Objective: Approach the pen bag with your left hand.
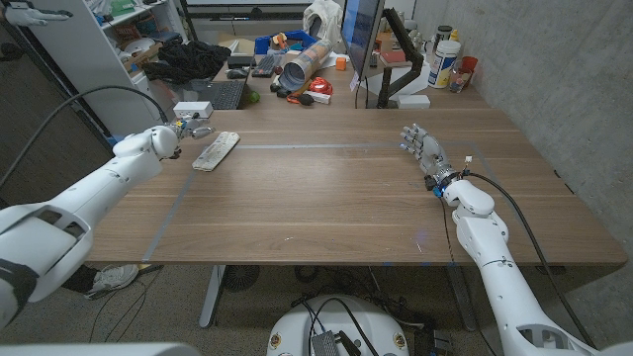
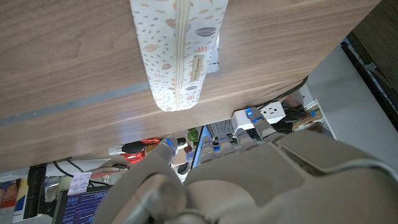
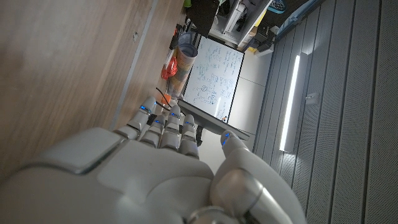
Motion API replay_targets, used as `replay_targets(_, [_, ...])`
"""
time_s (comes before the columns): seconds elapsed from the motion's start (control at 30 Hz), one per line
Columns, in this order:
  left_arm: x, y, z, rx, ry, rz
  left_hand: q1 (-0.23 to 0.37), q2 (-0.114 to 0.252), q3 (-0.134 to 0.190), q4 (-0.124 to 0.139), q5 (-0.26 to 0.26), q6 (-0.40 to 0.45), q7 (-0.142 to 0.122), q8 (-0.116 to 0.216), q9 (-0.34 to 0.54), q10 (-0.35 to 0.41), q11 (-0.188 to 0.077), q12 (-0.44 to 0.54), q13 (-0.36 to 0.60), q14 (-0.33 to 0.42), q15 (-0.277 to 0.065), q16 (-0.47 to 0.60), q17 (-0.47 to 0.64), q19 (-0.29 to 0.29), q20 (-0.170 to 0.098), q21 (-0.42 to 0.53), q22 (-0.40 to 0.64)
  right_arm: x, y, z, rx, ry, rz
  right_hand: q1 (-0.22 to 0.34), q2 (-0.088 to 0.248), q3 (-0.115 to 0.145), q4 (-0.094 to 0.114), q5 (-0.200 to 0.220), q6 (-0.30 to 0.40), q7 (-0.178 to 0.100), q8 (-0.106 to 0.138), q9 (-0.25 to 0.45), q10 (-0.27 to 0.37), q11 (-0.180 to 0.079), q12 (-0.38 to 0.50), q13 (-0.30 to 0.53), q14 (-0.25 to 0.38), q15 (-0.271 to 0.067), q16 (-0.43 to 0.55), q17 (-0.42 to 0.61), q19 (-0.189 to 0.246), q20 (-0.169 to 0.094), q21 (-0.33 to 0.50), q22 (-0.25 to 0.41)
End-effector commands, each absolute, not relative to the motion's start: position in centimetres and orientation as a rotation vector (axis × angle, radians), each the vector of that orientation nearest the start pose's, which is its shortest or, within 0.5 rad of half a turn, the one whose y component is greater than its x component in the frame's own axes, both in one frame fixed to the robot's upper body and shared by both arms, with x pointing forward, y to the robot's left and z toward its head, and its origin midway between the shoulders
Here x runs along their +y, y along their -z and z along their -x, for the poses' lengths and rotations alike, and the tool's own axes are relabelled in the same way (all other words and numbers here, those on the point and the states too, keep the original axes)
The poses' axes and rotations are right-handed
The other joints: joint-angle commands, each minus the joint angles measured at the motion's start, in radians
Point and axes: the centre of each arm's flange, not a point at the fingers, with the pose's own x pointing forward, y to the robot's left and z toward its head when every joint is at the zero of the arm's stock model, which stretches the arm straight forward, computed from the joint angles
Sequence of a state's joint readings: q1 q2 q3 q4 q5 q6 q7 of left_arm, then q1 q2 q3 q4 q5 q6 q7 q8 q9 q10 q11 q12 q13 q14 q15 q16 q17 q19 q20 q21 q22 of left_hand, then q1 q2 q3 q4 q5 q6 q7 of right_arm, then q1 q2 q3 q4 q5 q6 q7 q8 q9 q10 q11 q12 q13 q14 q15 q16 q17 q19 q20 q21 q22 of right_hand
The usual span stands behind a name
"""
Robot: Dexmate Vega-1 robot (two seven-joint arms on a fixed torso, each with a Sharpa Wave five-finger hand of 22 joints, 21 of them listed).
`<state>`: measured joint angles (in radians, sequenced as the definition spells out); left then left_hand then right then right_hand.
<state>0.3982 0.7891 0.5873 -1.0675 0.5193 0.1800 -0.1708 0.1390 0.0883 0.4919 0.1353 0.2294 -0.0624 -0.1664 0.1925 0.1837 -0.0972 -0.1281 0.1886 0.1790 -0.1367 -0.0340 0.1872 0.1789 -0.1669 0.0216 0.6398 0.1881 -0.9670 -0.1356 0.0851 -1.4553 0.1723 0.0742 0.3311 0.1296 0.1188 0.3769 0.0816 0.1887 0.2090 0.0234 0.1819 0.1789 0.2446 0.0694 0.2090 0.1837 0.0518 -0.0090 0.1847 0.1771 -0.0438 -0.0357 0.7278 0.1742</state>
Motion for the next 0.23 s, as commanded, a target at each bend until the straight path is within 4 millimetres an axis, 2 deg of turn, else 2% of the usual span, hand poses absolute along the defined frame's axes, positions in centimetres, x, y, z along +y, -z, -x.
replay_targets(0.03, [46.03, -8.36, -69.28, -0.063, -0.278, -1.409, 0.014, 0.002, -0.003, 0.001, 0.005, 0.007, -0.003, 0.004, 0.002, -0.003, -0.003, 0.002, 0.004, -0.012, -0.011, 0.004, 0.006, -0.010, -0.001, -0.004, 0.005, -28.76, 3.40, -63.56, -0.570, -0.235, 0.024, 0.002, 0.007, -0.002, 0.004, 0.006, 0.007, -0.001, 0.006, 0.005, 0.003, -0.001, 0.003, 0.002, 0.003, 0.010, 0.000, 0.000, 0.002, -0.008, -0.006, 0.005])
replay_targets(0.23, [45.96, -8.21, -69.70, -0.047, -0.272, -1.407, 0.014, 0.002, -0.004, 0.001, 0.006, 0.009, -0.002, 0.004, 0.002, -0.004, -0.003, 0.002, 0.004, -0.011, -0.010, 0.004, 0.006, -0.010, -0.001, -0.004, 0.005, -28.96, 3.21, -63.99, -0.572, -0.236, 0.021, 0.002, 0.007, -0.002, 0.004, 0.006, 0.006, -0.001, 0.006, 0.005, 0.002, 0.000, 0.003, 0.002, 0.003, 0.009, 0.000, 0.000, 0.002, -0.007, -0.008, 0.005])
